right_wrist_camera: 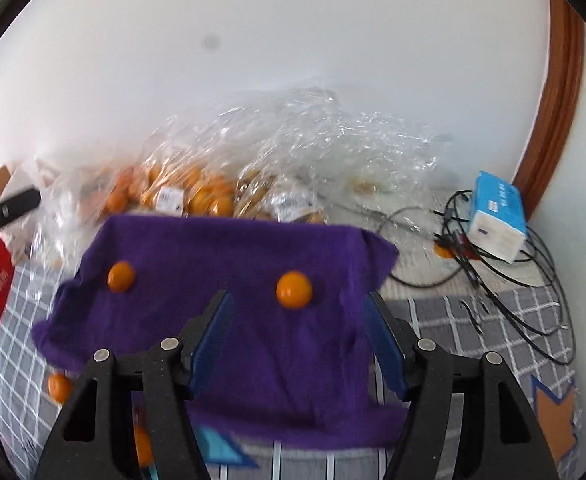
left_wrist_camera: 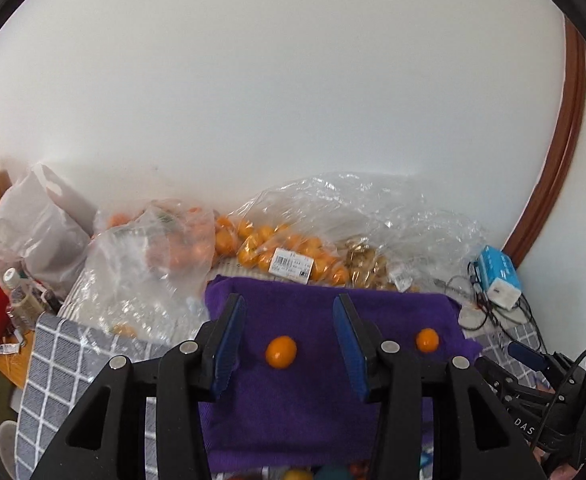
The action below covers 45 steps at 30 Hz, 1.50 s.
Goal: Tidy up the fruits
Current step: 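Withdraw both grippers and grasp another orange with the right gripper, then grasp a large orange with the left gripper while the right gripper holds its orange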
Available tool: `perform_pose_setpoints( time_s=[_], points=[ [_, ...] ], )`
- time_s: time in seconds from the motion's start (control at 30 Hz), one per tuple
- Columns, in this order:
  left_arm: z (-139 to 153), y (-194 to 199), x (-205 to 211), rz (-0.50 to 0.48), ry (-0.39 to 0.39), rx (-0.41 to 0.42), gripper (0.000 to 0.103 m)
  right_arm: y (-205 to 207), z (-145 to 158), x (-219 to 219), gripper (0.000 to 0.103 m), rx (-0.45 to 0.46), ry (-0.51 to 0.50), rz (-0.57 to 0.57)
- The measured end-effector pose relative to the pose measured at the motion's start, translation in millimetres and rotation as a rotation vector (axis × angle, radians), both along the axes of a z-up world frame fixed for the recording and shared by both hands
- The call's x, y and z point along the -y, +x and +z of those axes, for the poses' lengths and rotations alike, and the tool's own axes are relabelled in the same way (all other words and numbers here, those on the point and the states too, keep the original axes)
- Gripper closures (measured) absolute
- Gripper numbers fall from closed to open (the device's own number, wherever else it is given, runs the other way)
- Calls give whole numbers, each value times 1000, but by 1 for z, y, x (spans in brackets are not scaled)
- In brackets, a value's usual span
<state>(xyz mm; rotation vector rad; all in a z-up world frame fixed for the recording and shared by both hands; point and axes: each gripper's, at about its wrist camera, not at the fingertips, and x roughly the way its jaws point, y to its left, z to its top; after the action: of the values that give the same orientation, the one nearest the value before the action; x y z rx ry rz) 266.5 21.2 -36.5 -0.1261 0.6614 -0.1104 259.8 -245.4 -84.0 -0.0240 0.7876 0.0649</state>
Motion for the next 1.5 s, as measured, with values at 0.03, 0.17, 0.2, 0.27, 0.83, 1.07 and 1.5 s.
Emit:
perform_pose_setpoints(
  time_s=[0.03,0.17,0.2,0.27,0.83,1.07,1.5],
  points=[
    [-2,-10,-2,-3,9,-4,57,-8,-3,-3,37,-1,0,10],
    [-18,-43,-14,21,32,-15,52,-41,-25,-17,48,-35,25,65],
    [-26,-54,-20,36,34,-30,52,-47,-33,-21,51,-49,35,81],
    [-37,-68,-30,49,27,-47,52,-56,-46,-28,57,-75,45,117],
    [-117,-115,-77,133,-98,-54,52,-63,-69,-57,62,-159,156,245],
    [-126,-118,-82,137,-107,-86,52,-58,-80,-68,62,-184,129,251],
    [-135,-116,-68,92,-54,-148,52,-93,-80,-23,72,-112,-26,190]
  ],
)
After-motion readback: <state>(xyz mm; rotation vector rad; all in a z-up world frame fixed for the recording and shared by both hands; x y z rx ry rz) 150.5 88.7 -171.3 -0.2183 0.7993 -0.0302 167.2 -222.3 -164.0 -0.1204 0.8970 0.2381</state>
